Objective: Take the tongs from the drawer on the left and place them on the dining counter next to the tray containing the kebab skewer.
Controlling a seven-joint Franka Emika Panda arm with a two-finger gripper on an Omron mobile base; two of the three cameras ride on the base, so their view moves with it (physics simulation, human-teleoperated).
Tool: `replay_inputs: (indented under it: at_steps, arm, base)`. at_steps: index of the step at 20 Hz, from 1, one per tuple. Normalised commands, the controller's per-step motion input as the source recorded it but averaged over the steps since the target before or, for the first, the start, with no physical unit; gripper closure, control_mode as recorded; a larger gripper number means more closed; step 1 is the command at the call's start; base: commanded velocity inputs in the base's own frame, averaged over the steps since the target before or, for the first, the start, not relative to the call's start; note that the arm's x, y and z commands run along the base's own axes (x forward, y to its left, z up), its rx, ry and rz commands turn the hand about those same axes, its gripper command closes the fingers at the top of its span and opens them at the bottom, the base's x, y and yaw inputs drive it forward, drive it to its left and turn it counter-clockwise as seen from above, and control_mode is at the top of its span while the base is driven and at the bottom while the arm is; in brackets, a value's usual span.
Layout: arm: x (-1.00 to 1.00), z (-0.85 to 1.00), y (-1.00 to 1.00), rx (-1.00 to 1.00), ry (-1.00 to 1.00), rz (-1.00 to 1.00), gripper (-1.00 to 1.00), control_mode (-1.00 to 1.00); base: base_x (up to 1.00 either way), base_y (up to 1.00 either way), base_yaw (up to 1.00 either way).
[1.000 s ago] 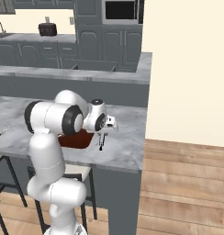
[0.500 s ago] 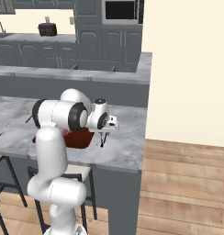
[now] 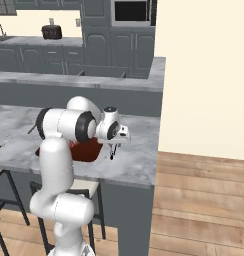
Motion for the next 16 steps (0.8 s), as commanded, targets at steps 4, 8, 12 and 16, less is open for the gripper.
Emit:
replay_inputs:
  at_steps: [4,8,12,16]
  arm:
    - [-0.02,0.01,0.0,0.0,-0.05,0.0,-1.0,-1.0]
    - [-0.39,0.27,0.0,0.0,-0.19,0.0,-1.0,-1.0]
    - [-0.76,0.52,0.0,0.0,-0.32,0.0,-1.0,-1.0]
    - [-0.91,0.64,0.0,0.0,-0.37,0.0,-1.0,-1.0]
  base:
    - [0.0,0.0,0.0]
    - [0.0,0.0,0.0]
    - [0.0,0.0,0.0]
    - [0.0,0.0,0.0]
